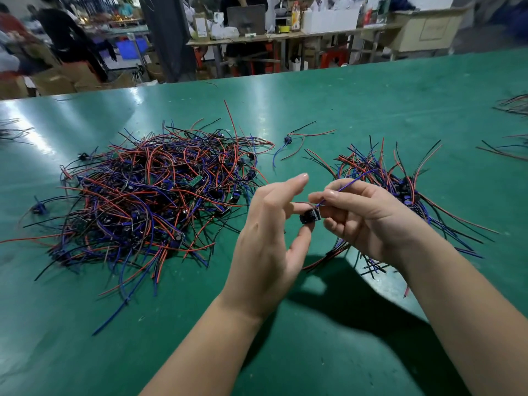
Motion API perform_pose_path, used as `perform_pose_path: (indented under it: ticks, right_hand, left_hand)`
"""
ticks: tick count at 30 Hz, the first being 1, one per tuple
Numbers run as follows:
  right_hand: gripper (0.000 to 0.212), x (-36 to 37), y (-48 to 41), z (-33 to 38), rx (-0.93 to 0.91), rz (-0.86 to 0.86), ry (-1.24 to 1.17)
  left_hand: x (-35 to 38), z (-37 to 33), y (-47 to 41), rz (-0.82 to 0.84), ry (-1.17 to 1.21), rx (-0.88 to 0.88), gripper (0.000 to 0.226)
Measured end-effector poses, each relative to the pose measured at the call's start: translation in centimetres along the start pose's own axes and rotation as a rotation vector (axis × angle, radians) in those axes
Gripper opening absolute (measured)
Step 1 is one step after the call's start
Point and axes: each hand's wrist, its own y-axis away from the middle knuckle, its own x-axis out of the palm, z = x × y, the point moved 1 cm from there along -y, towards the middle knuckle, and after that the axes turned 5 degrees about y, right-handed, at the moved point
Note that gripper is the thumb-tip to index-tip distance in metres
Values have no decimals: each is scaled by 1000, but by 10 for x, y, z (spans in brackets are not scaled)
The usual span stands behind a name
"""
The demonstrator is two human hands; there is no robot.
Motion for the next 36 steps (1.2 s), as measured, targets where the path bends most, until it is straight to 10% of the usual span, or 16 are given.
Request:
perform_pose_path:
  ticks: [13,22,36]
  right_hand:
    - [15,7,7,5,-91,121,-109]
    - [21,2,3,8,-81,85,-91]
    - [19,-6,2,10,-52,-62,-10]
  left_hand:
    - [-4,3,-4,-159,-60,-224,18]
    - [-19,12,-23,-629,955,-934,9]
    - [-18,4,-24,-403,1114,-1044,30]
